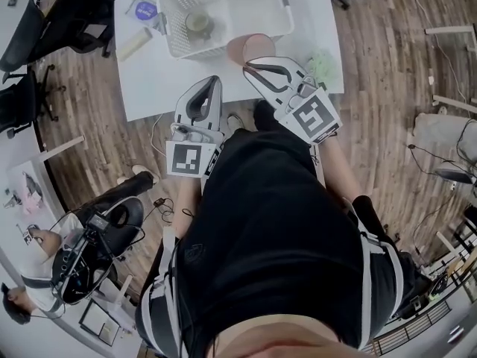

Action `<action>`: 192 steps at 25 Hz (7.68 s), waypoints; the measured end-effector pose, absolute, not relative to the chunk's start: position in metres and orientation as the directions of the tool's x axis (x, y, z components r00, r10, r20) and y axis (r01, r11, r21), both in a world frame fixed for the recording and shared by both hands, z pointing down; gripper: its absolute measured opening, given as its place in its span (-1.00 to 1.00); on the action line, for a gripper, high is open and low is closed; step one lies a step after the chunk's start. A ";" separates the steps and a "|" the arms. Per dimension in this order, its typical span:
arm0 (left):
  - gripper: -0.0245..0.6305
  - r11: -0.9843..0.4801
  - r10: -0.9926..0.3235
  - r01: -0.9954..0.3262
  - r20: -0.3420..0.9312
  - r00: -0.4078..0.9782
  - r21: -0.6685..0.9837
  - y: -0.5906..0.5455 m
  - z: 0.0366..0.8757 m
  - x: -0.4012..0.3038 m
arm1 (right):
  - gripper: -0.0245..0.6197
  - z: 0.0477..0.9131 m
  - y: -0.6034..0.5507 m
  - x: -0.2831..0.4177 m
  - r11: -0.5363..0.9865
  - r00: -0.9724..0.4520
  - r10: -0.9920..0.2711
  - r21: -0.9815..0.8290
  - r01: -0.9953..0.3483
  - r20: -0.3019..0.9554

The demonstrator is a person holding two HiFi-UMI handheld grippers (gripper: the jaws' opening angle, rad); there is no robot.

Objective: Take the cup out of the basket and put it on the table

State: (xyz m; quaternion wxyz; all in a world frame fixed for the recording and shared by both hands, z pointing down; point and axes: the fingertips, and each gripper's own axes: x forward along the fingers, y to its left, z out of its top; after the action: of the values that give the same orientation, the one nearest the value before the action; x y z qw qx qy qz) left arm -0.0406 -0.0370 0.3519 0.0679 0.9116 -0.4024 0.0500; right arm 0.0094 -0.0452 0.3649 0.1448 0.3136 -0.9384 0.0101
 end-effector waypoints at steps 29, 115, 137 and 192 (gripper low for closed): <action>-0.87 -0.710 -0.682 -0.694 0.125 0.720 0.121 0.045 0.357 -0.103 | -0.81 0.407 0.033 -0.051 0.790 -0.715 -0.592 0.090 -0.607 0.371; -0.87 -0.700 -0.691 -0.706 0.151 0.707 0.107 0.058 0.366 -0.073 | -0.85 0.442 0.020 -0.006 0.756 -0.732 -0.614 -0.046 -0.653 0.295; -0.87 -0.710 -0.687 -0.698 0.127 0.716 0.097 0.059 0.358 -0.053 | -0.87 0.373 0.054 0.027 0.727 -0.727 -0.679 -0.046 -0.685 0.103; -0.87 -0.726 -0.666 -0.679 0.129 0.734 0.113 0.063 0.365 -0.131 | -0.87 0.346 0.015 -0.046 0.714 -0.703 -0.700 0.094 -0.694 0.124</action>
State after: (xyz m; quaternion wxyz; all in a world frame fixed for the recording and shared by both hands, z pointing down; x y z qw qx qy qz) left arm -0.1309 0.0631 0.3647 0.0765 0.9281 -0.3623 0.0397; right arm -0.0461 0.0151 0.3457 0.0754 0.3777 -0.9226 -0.0199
